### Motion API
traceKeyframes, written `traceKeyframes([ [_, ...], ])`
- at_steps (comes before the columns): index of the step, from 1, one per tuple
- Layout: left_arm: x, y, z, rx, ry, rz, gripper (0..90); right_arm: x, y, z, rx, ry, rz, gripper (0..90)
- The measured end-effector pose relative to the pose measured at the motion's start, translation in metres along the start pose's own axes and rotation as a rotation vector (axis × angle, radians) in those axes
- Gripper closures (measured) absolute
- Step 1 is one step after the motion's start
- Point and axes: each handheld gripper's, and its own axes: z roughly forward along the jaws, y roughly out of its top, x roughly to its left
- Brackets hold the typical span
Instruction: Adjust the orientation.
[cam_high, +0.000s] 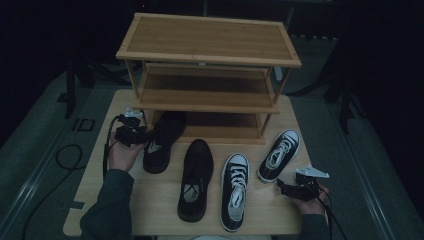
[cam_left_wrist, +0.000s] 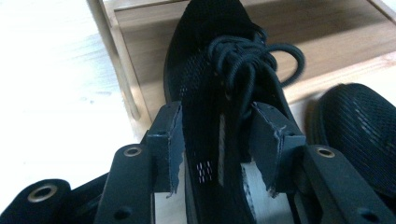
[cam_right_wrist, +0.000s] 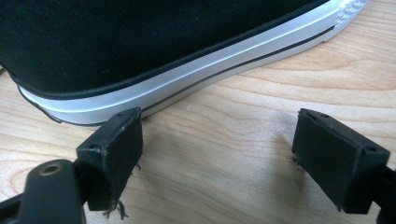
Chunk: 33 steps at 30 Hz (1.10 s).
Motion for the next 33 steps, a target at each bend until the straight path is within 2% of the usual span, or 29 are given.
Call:
traceKeyframes([
  [6, -0.003, -0.012, -0.016, -0.023, -0.021, 0.004, 55.9, 0.0, 0.0, 0.0, 0.0, 0.0, 0.0, 16.2],
  [11, -0.011, -0.031, -0.038, -0.074, -0.019, 0.002, 55.9, 0.0, 0.0, 0.0, 0.0, 0.0, 0.0, 16.2],
  [19, -0.019, -0.053, -0.057, -0.141, -0.035, 0.005, 55.9, 0.0, 0.0, 0.0, 0.0, 0.0, 0.001, 16.2],
  [24, -0.023, -0.055, -0.067, -0.149, -0.026, 0.028, 56.9, 0.0, 0.0, 0.0, 0.0, 0.0, 0.001, 16.2],
  [26, -0.026, -0.06, -0.073, -0.148, -0.009, 0.043, 56.7, 0.0, 0.0, 0.0, 0.0, 0.001, 0.0, 16.2],
  [33, -0.02, -0.075, -0.074, -0.128, 0.0, 0.02, 55.2, 0.0, 0.0, 0.0, 0.0, 0.002, 0.0, 16.2],
])
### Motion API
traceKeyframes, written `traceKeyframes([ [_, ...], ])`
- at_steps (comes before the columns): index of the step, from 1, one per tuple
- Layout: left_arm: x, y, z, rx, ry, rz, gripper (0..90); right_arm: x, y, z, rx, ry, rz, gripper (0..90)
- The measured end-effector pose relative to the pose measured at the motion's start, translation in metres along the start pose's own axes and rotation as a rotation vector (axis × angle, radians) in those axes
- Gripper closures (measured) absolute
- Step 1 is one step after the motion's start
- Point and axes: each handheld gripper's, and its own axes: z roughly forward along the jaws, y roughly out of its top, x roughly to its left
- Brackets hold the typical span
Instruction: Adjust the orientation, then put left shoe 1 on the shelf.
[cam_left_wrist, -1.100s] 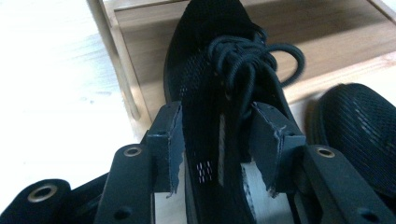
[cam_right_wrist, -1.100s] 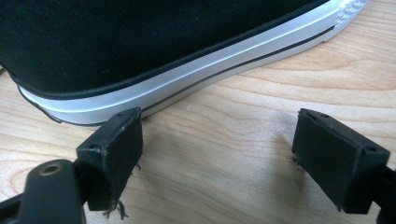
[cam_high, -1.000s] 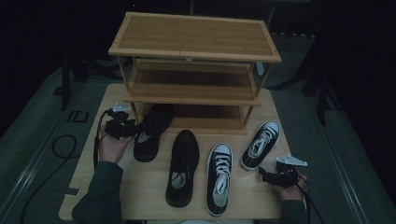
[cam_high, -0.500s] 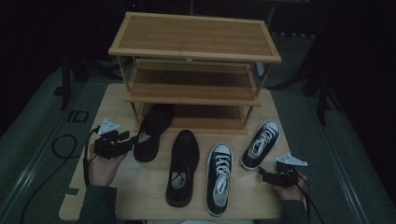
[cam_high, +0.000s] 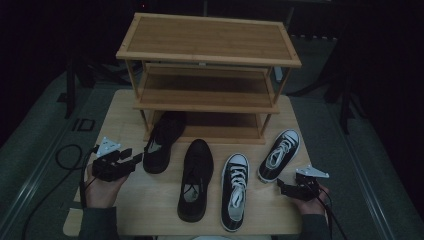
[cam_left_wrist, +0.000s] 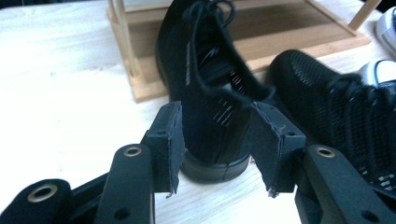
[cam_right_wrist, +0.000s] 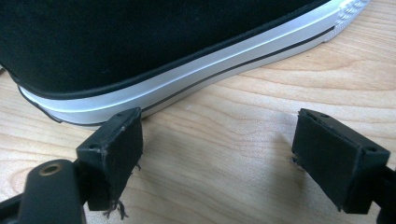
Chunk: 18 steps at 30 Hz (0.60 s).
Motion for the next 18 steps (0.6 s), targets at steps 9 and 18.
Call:
traceKeyframes([
  [9, -0.001, -0.018, 0.008, 0.056, 0.019, 0.009, 54.9, 0.0, 0.0, 0.0, 0.0, 0.0, 0.0, 16.2],
  [18, -0.013, -0.029, 0.018, 0.122, -0.031, 0.036, 57.0, 0.0, 0.0, 0.0, 0.001, 0.001, 0.0, 16.2],
])
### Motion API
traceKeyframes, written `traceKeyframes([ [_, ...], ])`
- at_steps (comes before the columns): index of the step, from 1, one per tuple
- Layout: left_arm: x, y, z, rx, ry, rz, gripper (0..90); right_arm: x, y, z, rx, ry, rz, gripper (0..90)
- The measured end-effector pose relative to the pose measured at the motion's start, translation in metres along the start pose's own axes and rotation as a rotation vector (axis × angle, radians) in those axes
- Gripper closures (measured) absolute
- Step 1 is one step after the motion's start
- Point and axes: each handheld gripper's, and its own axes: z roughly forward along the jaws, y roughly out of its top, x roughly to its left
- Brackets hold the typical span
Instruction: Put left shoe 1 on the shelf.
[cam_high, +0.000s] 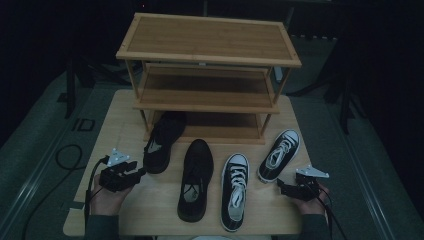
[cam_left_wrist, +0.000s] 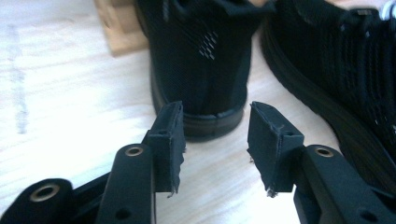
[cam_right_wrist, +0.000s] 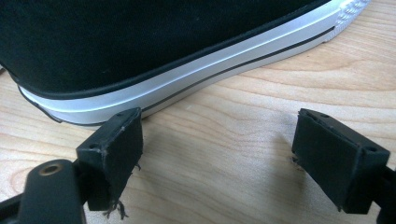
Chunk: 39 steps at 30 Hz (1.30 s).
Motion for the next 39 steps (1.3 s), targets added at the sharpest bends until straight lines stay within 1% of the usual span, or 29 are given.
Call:
traceKeyframes([
  [3, -0.003, -0.003, 0.004, 0.021, -0.017, 0.002, 61.3, 0.0, 0.0, 0.0, 0.0, 0.0, 0.0, 16.2],
  [4, -0.004, -0.004, 0.005, 0.03, -0.017, 0.007, 62.3, 0.0, 0.0, 0.0, 0.0, 0.0, -0.001, 16.2],
  [6, -0.006, -0.006, 0.007, 0.034, -0.015, 0.01, 64.6, 0.0, 0.0, 0.0, 0.0, 0.0, -0.001, 16.2],
  [9, -0.008, -0.007, 0.012, 0.049, -0.026, 0.013, 71.4, 0.0, 0.0, 0.0, 0.0, 0.001, -0.001, 16.2],
  [12, -0.011, -0.008, 0.018, 0.066, -0.035, 0.026, 78.3, 0.0, 0.0, 0.0, 0.0, 0.001, -0.001, 16.2],
  [14, -0.013, -0.008, 0.021, 0.077, -0.028, 0.037, 83.5, 0.0, 0.0, 0.0, 0.0, 0.0, -0.001, 16.2],
  [16, -0.014, -0.008, 0.023, 0.08, -0.012, 0.041, 89.6, 0.0, 0.0, 0.0, 0.0, 0.0, -0.001, 16.2],
  [19, -0.013, -0.008, 0.024, 0.081, 0.004, 0.03, 90.0, 0.0, 0.0, 0.0, 0.0, 0.0, -0.001, 16.2],
  [20, -0.012, -0.007, 0.025, 0.092, 0.008, 0.027, 90.0, 0.0, 0.0, 0.0, 0.0, 0.0, -0.001, 16.2],
  [21, -0.012, -0.007, 0.025, 0.092, 0.008, 0.027, 90.0, 0.0, 0.0, 0.0, 0.0, 0.0, -0.001, 16.2],
  [26, -0.014, -0.009, 0.034, 0.147, 0.036, 0.042, 90.0, 0.0, 0.0, 0.0, 0.0, 0.001, -0.001, 16.2],
  [28, -0.013, -0.01, 0.039, 0.162, 0.043, 0.035, 90.0, 0.0, 0.0, 0.0, 0.0, 0.001, -0.002, 16.2],
  [30, -0.013, -0.01, 0.042, 0.174, 0.044, 0.031, 90.0, 0.0, 0.0, 0.0, 0.0, 0.001, -0.001, 16.2],
  [37, -0.012, -0.012, 0.051, 0.217, 0.093, 0.028, 90.0, 0.0, 0.0, 0.0, 0.0, 0.001, -0.001, 16.2],
  [39, -0.011, -0.012, 0.054, 0.222, 0.092, 0.027, 90.0, 0.0, 0.0, 0.0, 0.0, 0.001, -0.002, 16.2],
])
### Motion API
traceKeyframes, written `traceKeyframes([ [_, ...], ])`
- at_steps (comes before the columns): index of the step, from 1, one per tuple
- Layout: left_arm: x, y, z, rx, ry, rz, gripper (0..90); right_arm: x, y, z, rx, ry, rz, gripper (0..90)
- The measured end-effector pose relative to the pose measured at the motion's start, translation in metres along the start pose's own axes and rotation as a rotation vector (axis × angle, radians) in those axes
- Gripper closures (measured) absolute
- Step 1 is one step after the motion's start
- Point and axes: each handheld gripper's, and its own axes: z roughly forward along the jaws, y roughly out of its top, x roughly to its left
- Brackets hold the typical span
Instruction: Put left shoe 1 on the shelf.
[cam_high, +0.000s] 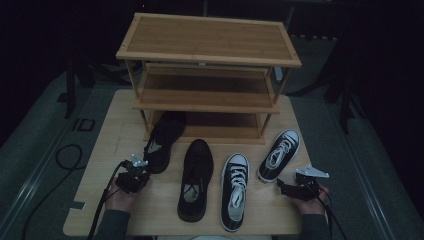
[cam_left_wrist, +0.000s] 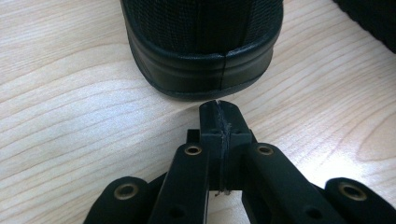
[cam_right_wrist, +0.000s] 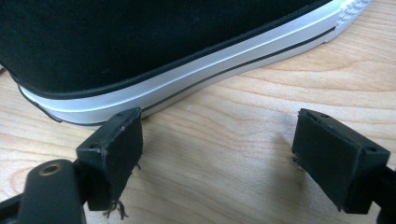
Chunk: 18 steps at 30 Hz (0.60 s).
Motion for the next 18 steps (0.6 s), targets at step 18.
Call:
traceKeyframes([
  [18, -0.011, 0.024, 0.014, -0.007, 0.015, 0.018, 87.8, 0.0, 0.0, 0.0, -0.001, 0.001, 0.0, 16.2],
])
